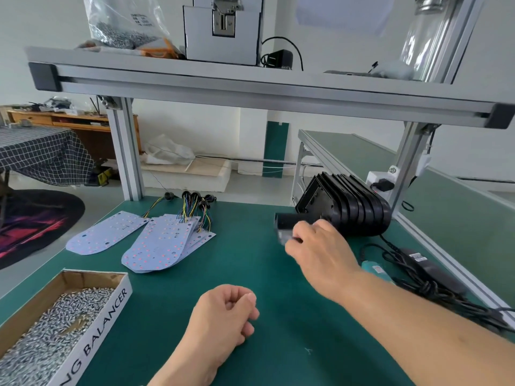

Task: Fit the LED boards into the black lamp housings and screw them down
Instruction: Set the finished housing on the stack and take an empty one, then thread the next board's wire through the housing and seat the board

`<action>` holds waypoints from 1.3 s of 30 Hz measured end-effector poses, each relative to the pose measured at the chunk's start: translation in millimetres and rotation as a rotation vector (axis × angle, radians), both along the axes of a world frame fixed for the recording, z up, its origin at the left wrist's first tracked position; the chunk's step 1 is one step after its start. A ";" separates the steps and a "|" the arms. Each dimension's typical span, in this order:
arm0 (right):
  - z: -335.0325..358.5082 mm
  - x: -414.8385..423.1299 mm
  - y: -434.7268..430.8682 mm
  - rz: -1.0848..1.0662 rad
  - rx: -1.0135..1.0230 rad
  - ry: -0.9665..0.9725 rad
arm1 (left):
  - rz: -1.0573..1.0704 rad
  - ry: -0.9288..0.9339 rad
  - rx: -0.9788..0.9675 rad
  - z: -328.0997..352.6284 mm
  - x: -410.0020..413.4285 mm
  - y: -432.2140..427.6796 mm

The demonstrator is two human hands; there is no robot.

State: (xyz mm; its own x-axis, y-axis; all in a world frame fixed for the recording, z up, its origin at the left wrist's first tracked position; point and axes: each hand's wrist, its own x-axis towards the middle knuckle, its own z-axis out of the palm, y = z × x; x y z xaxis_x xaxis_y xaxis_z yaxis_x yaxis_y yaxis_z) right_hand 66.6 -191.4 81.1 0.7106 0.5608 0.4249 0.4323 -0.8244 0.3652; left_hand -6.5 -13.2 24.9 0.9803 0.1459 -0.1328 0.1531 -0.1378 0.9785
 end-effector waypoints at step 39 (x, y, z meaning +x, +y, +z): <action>18.2 -24.3 51.0 -0.019 1.920 1.262 | -0.045 -0.840 1.121 44.5 -23.2 -29.4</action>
